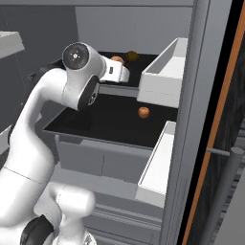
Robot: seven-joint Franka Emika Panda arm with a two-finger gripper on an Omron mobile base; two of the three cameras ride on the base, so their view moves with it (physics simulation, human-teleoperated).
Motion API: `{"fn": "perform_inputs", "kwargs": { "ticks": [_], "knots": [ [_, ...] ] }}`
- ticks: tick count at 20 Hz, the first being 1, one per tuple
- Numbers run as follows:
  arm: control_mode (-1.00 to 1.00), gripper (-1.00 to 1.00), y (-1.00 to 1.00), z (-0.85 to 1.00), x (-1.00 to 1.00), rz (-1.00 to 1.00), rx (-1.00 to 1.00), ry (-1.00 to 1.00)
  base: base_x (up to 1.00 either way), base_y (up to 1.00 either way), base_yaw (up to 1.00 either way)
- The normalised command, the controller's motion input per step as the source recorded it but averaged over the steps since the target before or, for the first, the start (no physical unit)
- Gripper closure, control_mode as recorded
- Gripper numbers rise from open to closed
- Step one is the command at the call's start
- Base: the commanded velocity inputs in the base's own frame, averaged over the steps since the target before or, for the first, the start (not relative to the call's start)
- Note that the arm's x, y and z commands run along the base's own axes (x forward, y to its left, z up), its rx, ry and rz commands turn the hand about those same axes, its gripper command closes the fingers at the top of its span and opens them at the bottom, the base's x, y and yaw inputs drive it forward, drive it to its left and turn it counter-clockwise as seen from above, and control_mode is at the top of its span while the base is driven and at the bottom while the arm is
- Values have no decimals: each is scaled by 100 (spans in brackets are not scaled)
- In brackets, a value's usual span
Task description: Place the onion in the correct fridge rack based on whether it is a fruit or vegetable. Finally, close the fridge door.
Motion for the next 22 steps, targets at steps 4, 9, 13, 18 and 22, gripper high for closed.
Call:
{"fn": "perform_inputs", "kwargs": {
  "ticks": [4, 9, 13, 18, 22],
  "knots": [
    [-100, -100, 20, -32, -73, -6, 0, 3, 0, 0, 0],
    [-100, -100, 35, -43, -44, -4, -2, 9, 0, 0, 0],
    [-100, -100, 3, -24, -1, 0, 0, 11, 0, 0, 0],
    [-100, -100, -2, -11, -34, -4, 0, 2, 0, 0, 0],
    [100, -100, 0, -1, -25, -3, 0, -2, -75, 0, -8]
  ]
}}
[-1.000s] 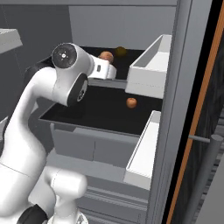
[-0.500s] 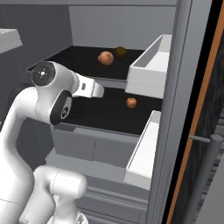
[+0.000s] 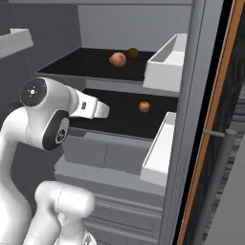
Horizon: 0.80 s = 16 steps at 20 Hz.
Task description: Place the onion in the correct fridge rack based on whether it is a fruit or vegetable. Finally, close the fridge door.
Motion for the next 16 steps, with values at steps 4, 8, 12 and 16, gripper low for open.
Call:
{"fn": "perform_inputs", "kwargs": {
  "ticks": [4, 8, 12, 16],
  "knots": [
    [100, -100, 0, 0, 0, 0, 0, 0, -70, -2, -11],
    [100, -100, 0, 0, 0, 0, 0, 0, -36, -19, -5],
    [100, -100, 0, 0, 0, 0, 0, 0, -11, -25, -9],
    [100, -100, 0, 0, 0, 0, 0, 0, -13, -30, -10]
  ]
}}
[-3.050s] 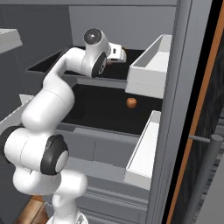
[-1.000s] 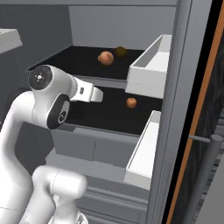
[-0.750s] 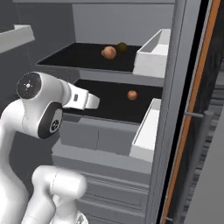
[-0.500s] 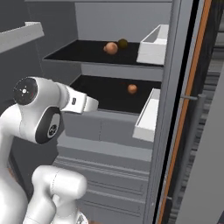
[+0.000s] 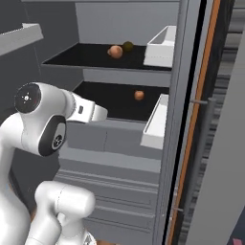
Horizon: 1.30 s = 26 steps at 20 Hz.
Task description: Place the onion in the correct fridge rack based on whether it is a fruit or vegetable. Finally, close the fridge door.
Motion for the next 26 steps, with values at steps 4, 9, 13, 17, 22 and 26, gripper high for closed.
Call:
{"fn": "perform_inputs", "kwargs": {
  "ticks": [4, 9, 13, 17, 22, 26],
  "knots": [
    [100, -100, 0, 0, 0, 0, 0, 0, -22, -42, -7],
    [100, -100, 0, 0, 0, 0, 0, 0, -29, -29, -2],
    [100, -100, 0, 0, 0, 0, 0, 0, -58, -6, 0],
    [100, -100, 0, 0, 0, 0, 0, 0, -13, 0, 0],
    [100, -100, 0, 0, 0, 0, 0, 0, 0, 0, 0],
    [-100, -100, -1, -3, -5, 0, 0, 0, 0, 0, 0]
  ]
}}
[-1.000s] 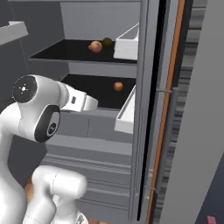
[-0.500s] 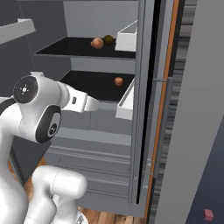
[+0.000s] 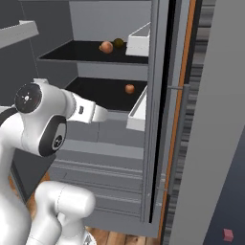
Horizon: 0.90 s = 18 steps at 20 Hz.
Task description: Place the onion in the correct fridge rack based on whether it is a fruit or vegetable. Finally, close the fridge door.
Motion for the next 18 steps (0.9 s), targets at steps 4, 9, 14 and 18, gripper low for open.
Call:
{"fn": "perform_inputs", "kwargs": {
  "ticks": [4, 9, 14, 18],
  "knots": [
    [-100, -100, 14, -3, -90, 0, -1, -4, 0, 0, 0],
    [-100, -100, 88, 9, -98, 3, -19, -2, 0, 0, 0],
    [-100, -100, 100, 13, -63, 2, -30, 0, 0, 0, 0],
    [-100, -100, 100, 5, -20, 2, -36, 4, 0, 0, 0]
  ]
}}
